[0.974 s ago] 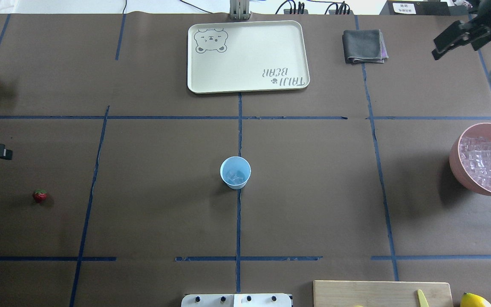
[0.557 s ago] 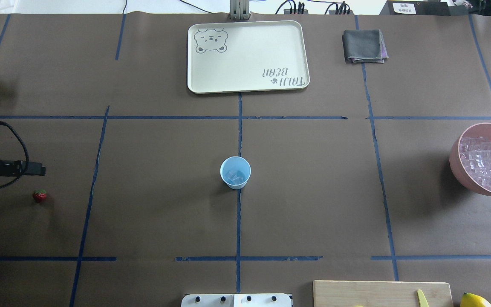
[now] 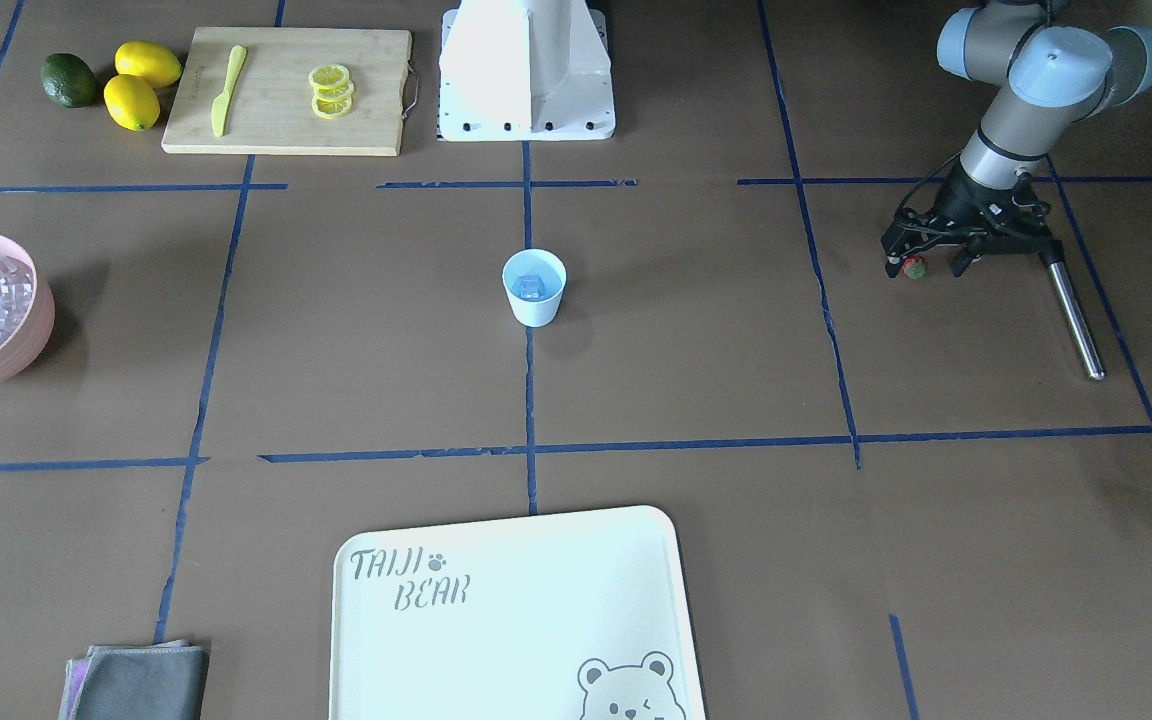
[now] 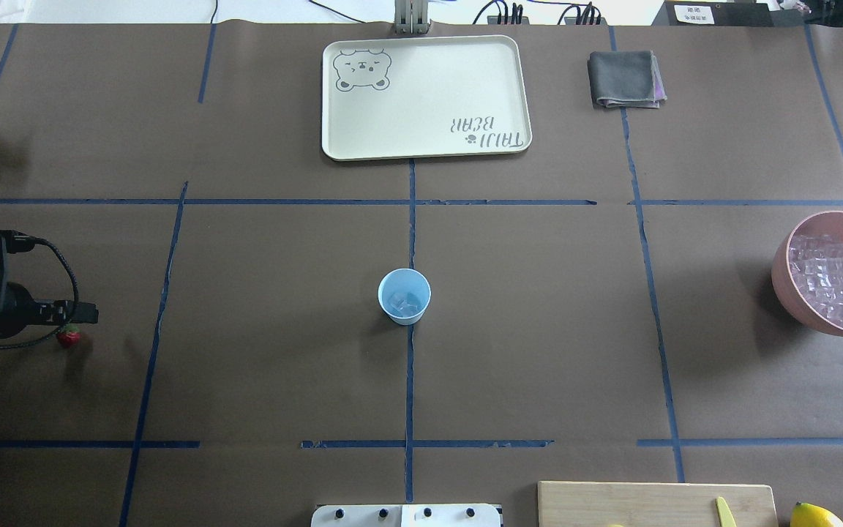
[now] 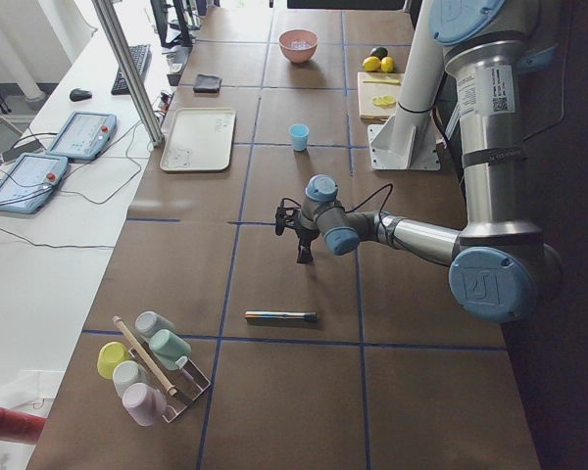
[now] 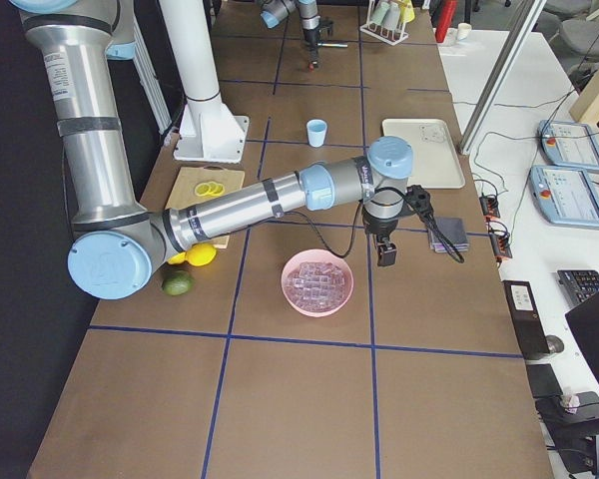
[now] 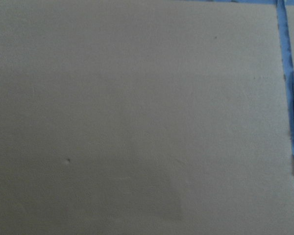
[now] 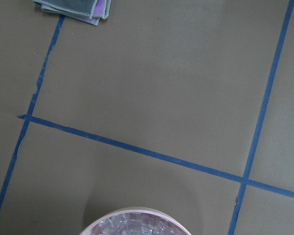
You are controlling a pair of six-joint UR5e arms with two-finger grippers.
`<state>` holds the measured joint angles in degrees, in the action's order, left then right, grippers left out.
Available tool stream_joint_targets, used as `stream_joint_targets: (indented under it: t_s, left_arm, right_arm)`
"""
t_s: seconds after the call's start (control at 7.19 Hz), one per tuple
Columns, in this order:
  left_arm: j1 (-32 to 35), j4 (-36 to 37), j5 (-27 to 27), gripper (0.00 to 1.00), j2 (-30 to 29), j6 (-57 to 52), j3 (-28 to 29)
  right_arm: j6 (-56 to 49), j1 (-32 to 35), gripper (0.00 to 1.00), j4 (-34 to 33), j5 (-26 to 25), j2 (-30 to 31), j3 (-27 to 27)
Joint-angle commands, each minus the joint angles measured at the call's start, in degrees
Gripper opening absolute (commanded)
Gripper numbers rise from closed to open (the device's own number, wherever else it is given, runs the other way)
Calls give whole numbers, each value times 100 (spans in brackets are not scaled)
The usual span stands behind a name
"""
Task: Mash ice and strawberries in cup
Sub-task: 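Lower the left gripper onto the red strawberry and grasp it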
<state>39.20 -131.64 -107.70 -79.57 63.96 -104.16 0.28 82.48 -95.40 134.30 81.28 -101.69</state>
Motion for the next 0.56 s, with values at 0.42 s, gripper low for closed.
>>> stream_joint_targets:
  t_s: [0.42]
  left_arm:
    - [-176,7,-14,93,46,11,36]
  right_arm:
    - [24,5,99,39,-1,37,9]
